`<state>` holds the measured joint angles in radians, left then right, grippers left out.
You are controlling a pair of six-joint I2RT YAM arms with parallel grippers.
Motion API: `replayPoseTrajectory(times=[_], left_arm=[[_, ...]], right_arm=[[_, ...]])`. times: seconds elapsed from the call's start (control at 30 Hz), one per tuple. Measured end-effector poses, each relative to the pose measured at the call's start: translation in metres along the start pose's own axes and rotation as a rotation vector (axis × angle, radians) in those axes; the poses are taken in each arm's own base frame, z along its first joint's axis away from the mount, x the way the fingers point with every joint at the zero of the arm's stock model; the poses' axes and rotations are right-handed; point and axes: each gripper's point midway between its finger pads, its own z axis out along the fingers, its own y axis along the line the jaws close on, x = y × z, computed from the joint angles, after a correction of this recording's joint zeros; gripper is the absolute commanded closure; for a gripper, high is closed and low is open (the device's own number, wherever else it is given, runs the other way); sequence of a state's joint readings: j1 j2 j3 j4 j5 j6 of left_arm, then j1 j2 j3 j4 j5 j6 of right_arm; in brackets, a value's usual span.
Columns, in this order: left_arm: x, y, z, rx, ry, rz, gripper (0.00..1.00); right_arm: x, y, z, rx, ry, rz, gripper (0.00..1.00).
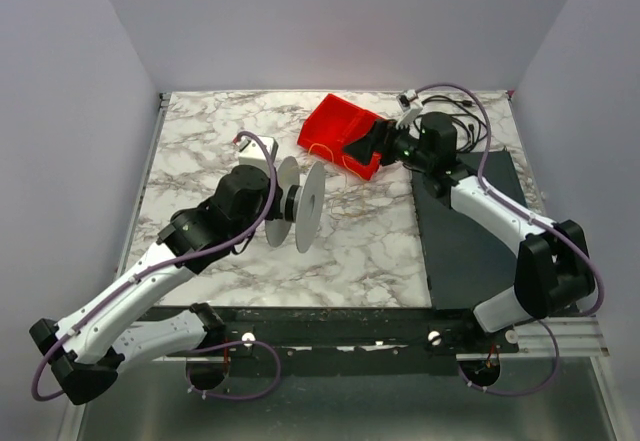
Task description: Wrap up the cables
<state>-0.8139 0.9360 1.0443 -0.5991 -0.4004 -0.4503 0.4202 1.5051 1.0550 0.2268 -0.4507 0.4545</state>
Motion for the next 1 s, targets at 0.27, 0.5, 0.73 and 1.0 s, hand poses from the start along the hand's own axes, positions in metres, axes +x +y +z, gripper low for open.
replayPoseTrajectory(times=[0.27,0.5,0.73,1.0], left_arm=[[-0.034,0.001,-0.021,-0.016,-0.052,-0.034,1.0],[-0.065,0.001,-0.04,-0.019,-0.103,-0.072,1.0],[-0.075,-0.001,-0.042,-0.024,-0.108,-0.086,1.0],[-0.088,-0.002,-0.048,-0.032,-0.12,-0.095,1.0]], right_arm=[[0.023,-0.009,-0.012,-0.013,-0.079,0.115,0.05],[0.079,0.018,0.008,0.009,-0.016,0.072,0.08],[0.121,-0.001,0.031,0.124,0.026,0.034,0.11],[0.148,-0.033,0.042,0.255,0.047,0.024,0.18]])
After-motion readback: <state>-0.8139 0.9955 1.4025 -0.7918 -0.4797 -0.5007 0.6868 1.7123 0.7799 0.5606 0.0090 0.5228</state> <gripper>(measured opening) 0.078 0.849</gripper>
